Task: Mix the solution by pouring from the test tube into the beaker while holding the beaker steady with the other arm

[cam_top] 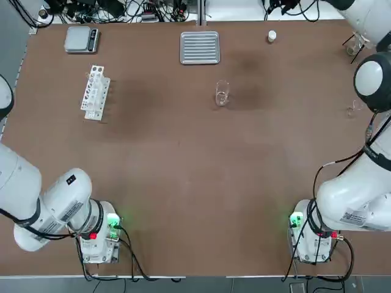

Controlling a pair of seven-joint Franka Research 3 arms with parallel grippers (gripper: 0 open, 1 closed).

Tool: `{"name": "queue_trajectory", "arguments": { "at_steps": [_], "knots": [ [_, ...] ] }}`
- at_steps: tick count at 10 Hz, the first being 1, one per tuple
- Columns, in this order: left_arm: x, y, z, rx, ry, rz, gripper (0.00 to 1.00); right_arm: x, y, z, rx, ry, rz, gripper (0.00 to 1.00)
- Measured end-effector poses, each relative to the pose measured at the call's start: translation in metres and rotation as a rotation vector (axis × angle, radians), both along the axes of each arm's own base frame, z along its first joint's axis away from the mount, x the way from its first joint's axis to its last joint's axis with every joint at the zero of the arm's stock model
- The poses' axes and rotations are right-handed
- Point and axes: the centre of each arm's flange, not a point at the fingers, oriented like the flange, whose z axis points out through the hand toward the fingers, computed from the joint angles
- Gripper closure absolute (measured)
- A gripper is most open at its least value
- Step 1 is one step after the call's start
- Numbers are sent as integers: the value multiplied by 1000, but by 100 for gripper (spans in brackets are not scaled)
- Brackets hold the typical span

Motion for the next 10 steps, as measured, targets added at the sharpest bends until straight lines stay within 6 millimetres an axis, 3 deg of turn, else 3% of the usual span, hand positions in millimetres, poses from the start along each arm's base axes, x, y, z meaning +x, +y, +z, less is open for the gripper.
{"name": "queue_trajectory", "arguments": {
  "at_steps": [2, 7, 10],
  "knots": [
    [-7, -45, 22, 145, 83, 172, 0, -10, -8, 23, -36, 46, -28, 0],
    [-6, -103, 25, 387, 194, 644, 0, -42, 3, 74, -116, 144, -99, 0],
    [-11, -146, 31, 450, 198, 809, 0, -64, -13, 109, -175, 180, -131, 0]
  ]
}}
